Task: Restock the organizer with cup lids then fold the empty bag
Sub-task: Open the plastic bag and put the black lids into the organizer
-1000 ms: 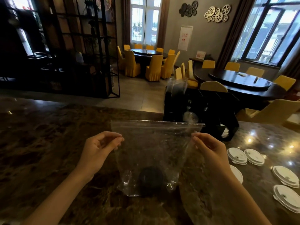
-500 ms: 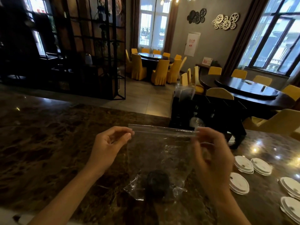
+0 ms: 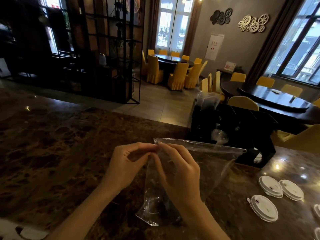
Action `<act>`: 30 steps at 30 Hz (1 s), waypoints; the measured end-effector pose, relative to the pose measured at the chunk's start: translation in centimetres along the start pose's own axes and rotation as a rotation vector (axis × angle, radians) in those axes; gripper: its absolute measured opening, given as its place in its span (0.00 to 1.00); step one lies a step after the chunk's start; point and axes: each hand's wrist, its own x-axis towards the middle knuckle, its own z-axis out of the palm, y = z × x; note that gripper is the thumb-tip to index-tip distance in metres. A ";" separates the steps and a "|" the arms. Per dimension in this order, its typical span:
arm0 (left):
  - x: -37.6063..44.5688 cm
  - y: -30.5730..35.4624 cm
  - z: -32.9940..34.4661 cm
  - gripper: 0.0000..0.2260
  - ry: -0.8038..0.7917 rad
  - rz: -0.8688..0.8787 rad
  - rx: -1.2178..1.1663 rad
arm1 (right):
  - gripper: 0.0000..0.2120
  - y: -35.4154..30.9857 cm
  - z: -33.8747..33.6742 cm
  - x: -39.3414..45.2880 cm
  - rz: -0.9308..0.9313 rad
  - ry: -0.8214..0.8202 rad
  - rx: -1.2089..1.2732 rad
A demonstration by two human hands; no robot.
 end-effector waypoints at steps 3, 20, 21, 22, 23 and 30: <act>0.1 -0.1 -0.1 0.14 0.000 0.008 -0.011 | 0.14 0.4 0.3 0.1 -0.019 0.040 0.005; 1.2 1.0 -0.7 0.21 0.007 0.318 0.246 | 0.09 1.4 -0.3 0.6 -0.131 0.029 0.020; 1.6 1.4 -0.8 0.19 -0.010 0.404 0.334 | 0.08 1.5 -0.2 0.6 -0.136 0.032 0.019; 2.0 1.7 -0.9 0.16 -0.021 0.480 0.417 | 0.08 1.5 -0.1 0.6 -0.142 0.039 0.013; 2.3 1.9 -1.0 0.13 -0.025 0.537 0.481 | 0.09 1.6 0.1 0.5 -0.147 0.049 0.006; 2.9 1.6 -1.6 0.07 -0.038 0.607 0.542 | 0.08 2.6 1.8 0.7 -0.164 0.195 -0.011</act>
